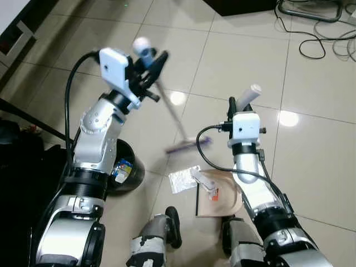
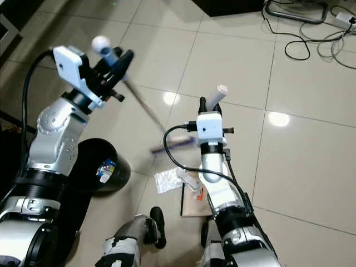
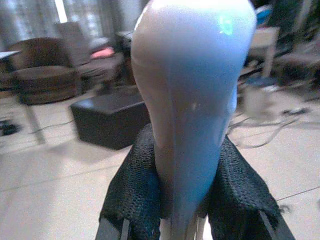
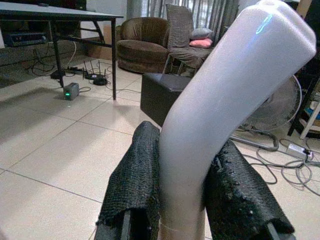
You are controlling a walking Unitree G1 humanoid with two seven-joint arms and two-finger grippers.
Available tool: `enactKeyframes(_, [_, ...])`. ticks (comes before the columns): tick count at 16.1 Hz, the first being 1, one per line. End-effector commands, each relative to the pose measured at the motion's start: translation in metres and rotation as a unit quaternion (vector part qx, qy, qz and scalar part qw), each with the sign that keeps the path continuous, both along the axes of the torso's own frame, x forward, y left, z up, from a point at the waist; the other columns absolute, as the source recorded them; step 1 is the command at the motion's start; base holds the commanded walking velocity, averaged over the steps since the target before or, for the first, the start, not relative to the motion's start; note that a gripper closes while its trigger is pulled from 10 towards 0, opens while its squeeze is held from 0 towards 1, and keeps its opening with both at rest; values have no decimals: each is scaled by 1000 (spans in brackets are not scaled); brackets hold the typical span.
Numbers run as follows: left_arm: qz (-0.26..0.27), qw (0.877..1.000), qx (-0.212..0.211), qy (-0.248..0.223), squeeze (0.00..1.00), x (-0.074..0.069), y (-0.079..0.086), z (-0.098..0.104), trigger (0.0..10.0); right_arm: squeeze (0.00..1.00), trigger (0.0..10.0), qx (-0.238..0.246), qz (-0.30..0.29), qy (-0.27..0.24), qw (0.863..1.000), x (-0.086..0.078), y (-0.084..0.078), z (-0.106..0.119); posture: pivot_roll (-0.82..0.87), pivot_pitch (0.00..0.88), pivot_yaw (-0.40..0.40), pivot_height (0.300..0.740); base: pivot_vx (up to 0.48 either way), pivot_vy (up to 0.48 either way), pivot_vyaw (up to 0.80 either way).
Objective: Sweep floor
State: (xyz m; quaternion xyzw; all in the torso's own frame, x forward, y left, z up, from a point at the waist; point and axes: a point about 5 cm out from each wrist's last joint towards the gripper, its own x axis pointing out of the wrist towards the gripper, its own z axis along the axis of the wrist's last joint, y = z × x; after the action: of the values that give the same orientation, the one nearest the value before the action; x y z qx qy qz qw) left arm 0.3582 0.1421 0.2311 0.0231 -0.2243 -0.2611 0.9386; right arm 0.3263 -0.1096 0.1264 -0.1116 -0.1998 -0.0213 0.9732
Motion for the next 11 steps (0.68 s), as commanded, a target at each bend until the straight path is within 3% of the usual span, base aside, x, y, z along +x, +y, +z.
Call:
enactKeyframes(1, [46,998,39,8,0,2,4,-17,10000,0,10000,-17,2,71,997,-11,3,-33,115,329,150,740,0,0,0])
enactKeyframes(2, [51,998,46,15,0,2,2,-24,10000,0,10000,-17,2,72,997,-12,3,-33,114,330,151,740,0,0,0])
enactKeyframes(4, [86,995,16,43,0,-2,-7,-55,10000,0,10000,-12,3,74,997,-14,7,-34,106,343,153,740,0,0,0])
enactKeyframes(7, [95,993,-7,75,0,-10,-24,-84,10000,0,10000,-9,6,74,997,-16,11,-34,101,344,151,740,0,0,0])
enactKeyframes(11, [115,985,-72,103,0,-12,-33,-91,10000,0,10000,-7,10,74,997,-17,14,-33,97,339,148,740,0,0,0])
